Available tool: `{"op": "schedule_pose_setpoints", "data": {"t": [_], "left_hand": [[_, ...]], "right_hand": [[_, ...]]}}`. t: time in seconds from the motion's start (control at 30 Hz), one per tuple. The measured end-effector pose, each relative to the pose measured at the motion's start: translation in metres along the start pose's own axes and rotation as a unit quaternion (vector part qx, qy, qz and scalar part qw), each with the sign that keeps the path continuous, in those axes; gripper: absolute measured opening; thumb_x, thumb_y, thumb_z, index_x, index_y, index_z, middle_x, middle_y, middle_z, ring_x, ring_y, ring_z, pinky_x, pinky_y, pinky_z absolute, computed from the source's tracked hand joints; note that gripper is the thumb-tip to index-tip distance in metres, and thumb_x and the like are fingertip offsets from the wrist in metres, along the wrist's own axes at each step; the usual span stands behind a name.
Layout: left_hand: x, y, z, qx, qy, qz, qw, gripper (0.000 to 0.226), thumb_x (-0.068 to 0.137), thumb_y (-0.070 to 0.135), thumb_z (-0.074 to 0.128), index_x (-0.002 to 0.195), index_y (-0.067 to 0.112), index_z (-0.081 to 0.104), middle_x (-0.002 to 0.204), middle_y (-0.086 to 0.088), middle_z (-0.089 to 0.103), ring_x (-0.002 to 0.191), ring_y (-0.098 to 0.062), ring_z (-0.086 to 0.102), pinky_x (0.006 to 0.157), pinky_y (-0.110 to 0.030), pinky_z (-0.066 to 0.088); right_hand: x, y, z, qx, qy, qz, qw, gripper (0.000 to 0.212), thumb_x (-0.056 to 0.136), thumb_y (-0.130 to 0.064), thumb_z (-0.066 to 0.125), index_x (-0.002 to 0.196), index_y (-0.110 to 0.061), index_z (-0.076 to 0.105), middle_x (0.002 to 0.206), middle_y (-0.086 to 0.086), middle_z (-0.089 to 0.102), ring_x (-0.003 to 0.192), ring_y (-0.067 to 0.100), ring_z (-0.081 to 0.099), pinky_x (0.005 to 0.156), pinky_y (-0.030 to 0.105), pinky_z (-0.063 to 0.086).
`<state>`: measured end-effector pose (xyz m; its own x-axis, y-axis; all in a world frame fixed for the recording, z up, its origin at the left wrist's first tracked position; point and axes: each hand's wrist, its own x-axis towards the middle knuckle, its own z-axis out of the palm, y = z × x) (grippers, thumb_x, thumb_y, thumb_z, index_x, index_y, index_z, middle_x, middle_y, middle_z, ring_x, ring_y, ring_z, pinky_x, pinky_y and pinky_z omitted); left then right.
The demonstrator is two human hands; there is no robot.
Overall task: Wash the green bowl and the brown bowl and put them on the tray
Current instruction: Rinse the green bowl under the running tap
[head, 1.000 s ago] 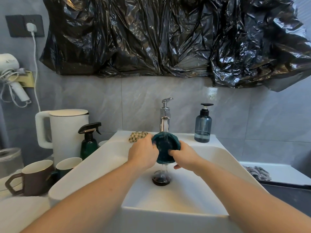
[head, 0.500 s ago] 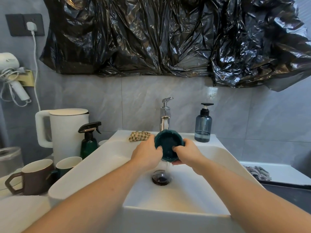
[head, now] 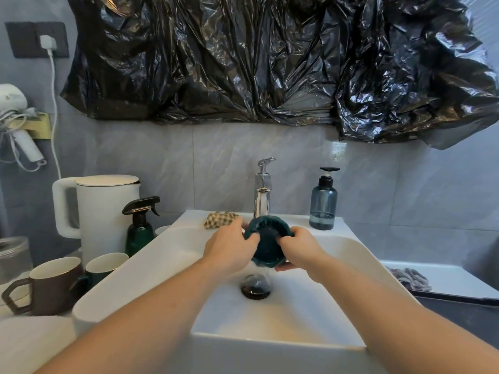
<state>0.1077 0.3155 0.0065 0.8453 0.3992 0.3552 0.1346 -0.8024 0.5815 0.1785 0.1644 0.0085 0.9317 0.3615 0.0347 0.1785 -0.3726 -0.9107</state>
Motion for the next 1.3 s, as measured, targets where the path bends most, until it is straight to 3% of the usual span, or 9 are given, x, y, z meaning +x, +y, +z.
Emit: {"op": "schedule_pose_setpoints", "data": {"t": [0.17,0.27,0.4,0.53,0.73,0.9,1.17,1.3], "left_hand": [[-0.005,0.005,0.002,-0.039,-0.063,0.000,0.997,0.037,0.094,0.049,0.058,0.126,0.034,0.051,0.109,0.006,0.069,0.095,-0.019,0.068,0.087,-0.043,0.061],[-0.005,0.005,0.001,-0.047,-0.076,0.002,0.996,0.036,0.094,0.036,0.052,0.129,0.031,0.050,0.110,0.002,0.068,0.091,-0.023,0.069,0.085,-0.047,0.063],[-0.002,-0.001,-0.001,-0.002,-0.034,0.003,0.999,0.018,0.102,0.025,0.045,0.117,0.027,0.055,0.107,0.000,0.068,0.095,-0.022,0.064,0.090,-0.048,0.059],[0.001,-0.003,0.002,0.021,-0.016,0.000,1.000,0.014,0.103,0.024,0.045,0.110,0.027,0.057,0.102,0.001,0.067,0.093,-0.022,0.062,0.081,-0.041,0.055],[0.000,-0.001,0.002,-0.015,-0.033,-0.013,0.999,0.023,0.100,0.027,0.053,0.123,0.029,0.054,0.108,0.005,0.069,0.098,-0.019,0.066,0.088,-0.040,0.060],[-0.003,0.005,-0.002,-0.041,-0.014,-0.009,0.999,0.030,0.092,0.038,0.058,0.121,0.038,0.052,0.107,0.010,0.070,0.098,-0.019,0.067,0.088,-0.044,0.060],[-0.001,0.003,0.000,-0.068,-0.018,-0.007,0.997,0.036,0.092,0.017,0.048,0.124,0.034,0.050,0.117,0.003,0.067,0.107,-0.025,0.064,0.093,-0.049,0.059],[0.000,0.000,0.001,-0.054,0.003,-0.001,0.999,0.034,0.098,0.014,0.045,0.126,0.031,0.052,0.120,0.001,0.068,0.108,-0.026,0.062,0.094,-0.048,0.059]], "right_hand": [[0.001,-0.002,0.000,0.113,-0.019,0.045,0.992,0.027,0.105,-0.011,0.045,0.131,-0.012,0.048,0.123,0.016,0.063,0.095,0.033,0.073,0.074,0.044,0.066],[-0.001,0.000,0.000,0.119,-0.062,0.054,0.989,0.029,0.105,-0.013,0.048,0.134,-0.014,0.044,0.126,0.017,0.061,0.100,0.034,0.072,0.079,0.045,0.065],[-0.002,0.001,0.002,0.030,-0.091,0.023,0.995,0.031,0.102,-0.011,0.051,0.132,-0.016,0.047,0.119,0.013,0.066,0.100,0.028,0.073,0.079,0.039,0.065],[-0.001,0.002,0.001,-0.022,-0.076,0.008,0.997,0.031,0.100,-0.011,0.055,0.130,-0.014,0.050,0.118,0.011,0.066,0.101,0.024,0.069,0.078,0.033,0.065],[0.001,0.000,0.001,-0.006,-0.032,-0.001,0.999,0.028,0.097,-0.009,0.056,0.125,-0.013,0.052,0.115,0.013,0.066,0.094,0.026,0.071,0.071,0.030,0.064],[0.002,-0.001,0.003,0.054,-0.013,0.014,0.998,0.025,0.097,-0.009,0.055,0.122,-0.010,0.054,0.112,0.013,0.068,0.091,0.026,0.073,0.070,0.030,0.064],[0.001,-0.001,0.005,0.106,-0.051,0.021,0.993,0.032,0.100,-0.003,0.053,0.129,-0.014,0.047,0.126,0.014,0.060,0.102,0.033,0.071,0.081,0.044,0.065],[0.000,0.001,0.006,0.059,-0.061,0.008,0.996,0.034,0.101,-0.008,0.055,0.133,-0.017,0.049,0.126,0.011,0.062,0.105,0.028,0.068,0.078,0.039,0.066]]}}
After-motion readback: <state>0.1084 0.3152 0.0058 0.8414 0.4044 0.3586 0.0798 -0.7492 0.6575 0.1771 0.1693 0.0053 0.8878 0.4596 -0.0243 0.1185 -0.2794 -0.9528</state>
